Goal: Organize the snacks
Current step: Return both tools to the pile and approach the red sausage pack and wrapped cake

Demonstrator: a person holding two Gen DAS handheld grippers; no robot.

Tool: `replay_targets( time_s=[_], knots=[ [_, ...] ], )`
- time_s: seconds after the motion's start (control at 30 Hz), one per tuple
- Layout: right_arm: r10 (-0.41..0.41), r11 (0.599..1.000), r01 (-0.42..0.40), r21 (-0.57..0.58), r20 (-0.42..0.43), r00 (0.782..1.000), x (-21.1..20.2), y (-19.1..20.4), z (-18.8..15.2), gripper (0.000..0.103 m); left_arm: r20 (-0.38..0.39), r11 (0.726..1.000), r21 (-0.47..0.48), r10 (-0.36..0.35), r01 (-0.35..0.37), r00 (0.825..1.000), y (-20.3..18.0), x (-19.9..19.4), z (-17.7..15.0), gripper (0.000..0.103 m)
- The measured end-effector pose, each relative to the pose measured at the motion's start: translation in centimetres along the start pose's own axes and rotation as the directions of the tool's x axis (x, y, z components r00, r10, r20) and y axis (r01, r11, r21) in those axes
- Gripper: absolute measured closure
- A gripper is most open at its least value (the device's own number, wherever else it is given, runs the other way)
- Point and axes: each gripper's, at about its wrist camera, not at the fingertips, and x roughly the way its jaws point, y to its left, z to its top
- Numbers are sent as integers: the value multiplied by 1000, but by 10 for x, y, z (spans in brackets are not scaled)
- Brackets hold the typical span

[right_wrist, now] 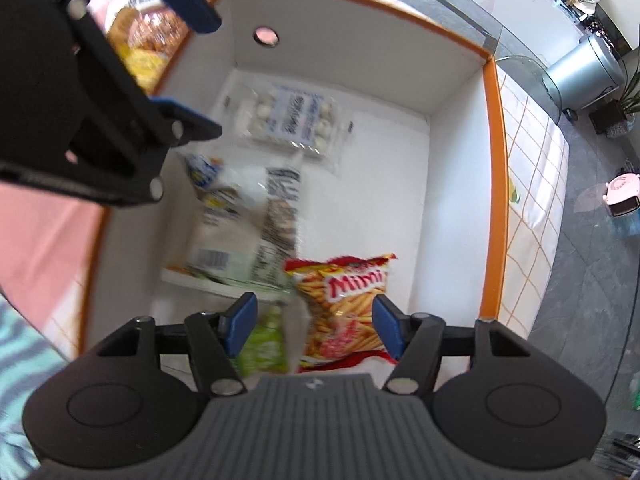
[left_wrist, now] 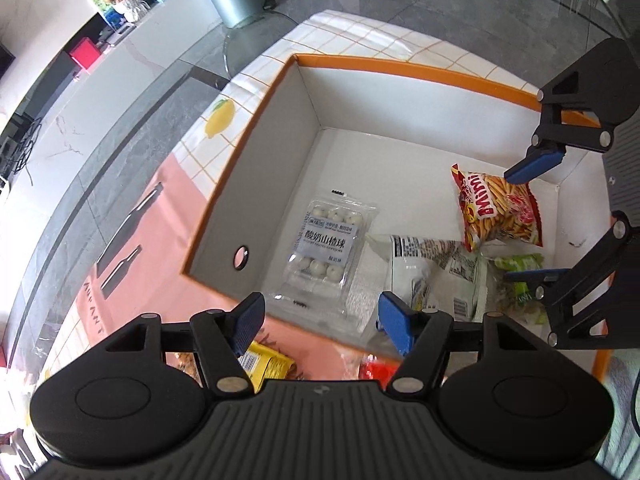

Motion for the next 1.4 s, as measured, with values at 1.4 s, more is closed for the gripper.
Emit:
replay_targets(
  time_s=[1.4],
  knots=[
    [-197, 689, 172, -704, 47, 979, 41, 198, 50, 55, -68, 963, -266, 16, -34, 998, 135, 9, -243, 22]
  ],
)
